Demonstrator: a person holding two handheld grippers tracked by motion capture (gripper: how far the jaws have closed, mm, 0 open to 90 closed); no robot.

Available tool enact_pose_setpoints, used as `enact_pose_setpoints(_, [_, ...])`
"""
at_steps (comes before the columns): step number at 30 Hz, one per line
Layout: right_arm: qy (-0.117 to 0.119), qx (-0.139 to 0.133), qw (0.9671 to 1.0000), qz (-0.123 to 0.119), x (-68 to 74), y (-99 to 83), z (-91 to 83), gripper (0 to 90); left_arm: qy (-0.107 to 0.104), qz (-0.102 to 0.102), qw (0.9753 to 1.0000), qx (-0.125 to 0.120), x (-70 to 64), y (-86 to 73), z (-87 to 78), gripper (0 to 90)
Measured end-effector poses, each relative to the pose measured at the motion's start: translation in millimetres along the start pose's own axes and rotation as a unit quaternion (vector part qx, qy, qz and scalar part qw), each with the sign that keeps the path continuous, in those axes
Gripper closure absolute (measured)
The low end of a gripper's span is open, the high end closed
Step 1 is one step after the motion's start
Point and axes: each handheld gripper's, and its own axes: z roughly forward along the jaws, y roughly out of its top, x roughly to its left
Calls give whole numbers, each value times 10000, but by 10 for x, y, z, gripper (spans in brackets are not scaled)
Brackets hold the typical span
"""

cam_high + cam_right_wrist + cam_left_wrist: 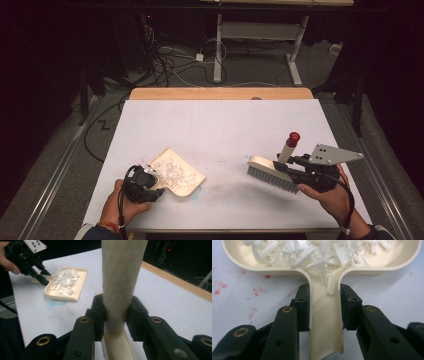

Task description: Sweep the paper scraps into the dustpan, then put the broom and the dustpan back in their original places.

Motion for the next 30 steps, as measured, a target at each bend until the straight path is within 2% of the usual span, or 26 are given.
enact_pose_setpoints(4, [151,92,9998,81,-45,-43,-108,714,5,-105,9999,-62,46,14,6,633])
enact_pose_setpoints(9, [296,267,9990,212,-153,-110,-189,714,22,-351,9992,-192,166,44,-2,633])
enact_pose_setpoints(14, [407,448,9974,382,-249,-168,-211,714,232,-649,9971,-316,280,75,-4,633])
enact_pose_setpoints(19, [645,754,9939,490,-344,-178,-158,714,380,-1007,9935,-370,380,50,-16,633])
enact_pose_setpoints(22, [686,968,9918,482,-393,-199,-94,713,507,-1255,9896,-477,432,24,-35,632])
enact_pose_setpoints(23, [722,1078,9902,515,-425,-206,-75,713,515,-1276,9893,-477,449,16,-35,632])
enact_pose_setpoints(24, [719,1086,9900,543,-455,-212,-64,713,494,-1346,9883,-525,458,8,-27,632])
enact_pose_setpoints(28, [633,1160,9891,648,-573,-195,4,707,467,-1495,9857,-617,431,6,1,621])
enact_pose_setpoints(30, [652,1191,9885,672,-611,-184,52,695,437,-1524,9851,-666,371,10,5,577])
